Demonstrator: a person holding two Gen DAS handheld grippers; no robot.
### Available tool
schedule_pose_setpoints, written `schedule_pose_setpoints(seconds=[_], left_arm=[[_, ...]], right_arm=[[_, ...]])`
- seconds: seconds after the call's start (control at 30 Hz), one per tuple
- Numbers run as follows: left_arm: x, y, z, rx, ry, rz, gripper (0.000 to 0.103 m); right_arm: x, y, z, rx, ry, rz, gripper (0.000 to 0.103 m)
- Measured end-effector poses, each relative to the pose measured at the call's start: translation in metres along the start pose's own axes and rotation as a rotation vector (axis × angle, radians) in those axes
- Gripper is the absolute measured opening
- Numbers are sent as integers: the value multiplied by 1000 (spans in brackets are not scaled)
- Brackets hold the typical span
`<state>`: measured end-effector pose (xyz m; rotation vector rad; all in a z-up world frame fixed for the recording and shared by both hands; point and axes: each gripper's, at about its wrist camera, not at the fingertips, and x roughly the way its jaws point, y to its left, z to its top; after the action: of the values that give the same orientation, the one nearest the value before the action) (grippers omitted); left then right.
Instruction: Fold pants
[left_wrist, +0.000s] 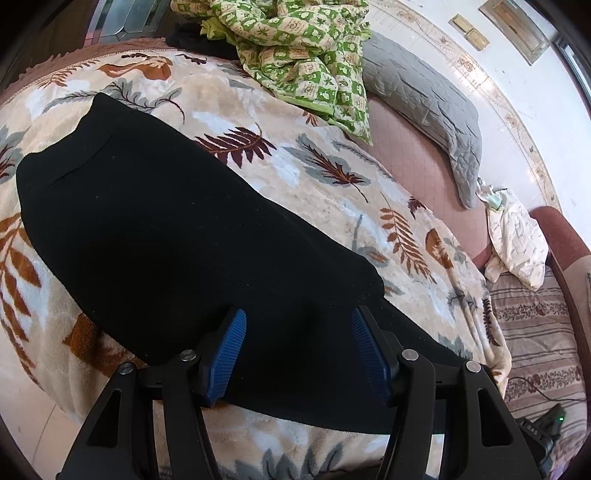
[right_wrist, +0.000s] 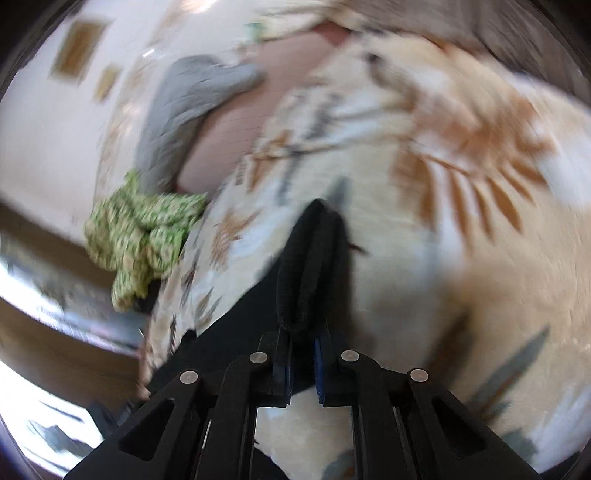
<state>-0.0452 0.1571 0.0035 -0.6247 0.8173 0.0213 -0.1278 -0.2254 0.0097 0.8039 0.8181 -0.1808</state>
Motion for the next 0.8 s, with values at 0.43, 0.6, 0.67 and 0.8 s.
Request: schedule_pose_setpoints(seconds=[0.43, 0.6, 0.67, 0.8], left_arm=[[-36, 9, -12, -33, -156, 71, 58], [-41, 14, -17, -57, -175, 107, 58], [-40, 14, -20, -68, -166, 111, 58], [-44, 11, -19, -54, -176, 107, 58]], right_arm=[[34, 113, -40, -402, 162, 229, 8], [72, 179, -64, -628, 347, 255, 8], [87, 210, -79, -760, 409, 226, 8], [111, 241, -102, -919, 478, 134, 8]])
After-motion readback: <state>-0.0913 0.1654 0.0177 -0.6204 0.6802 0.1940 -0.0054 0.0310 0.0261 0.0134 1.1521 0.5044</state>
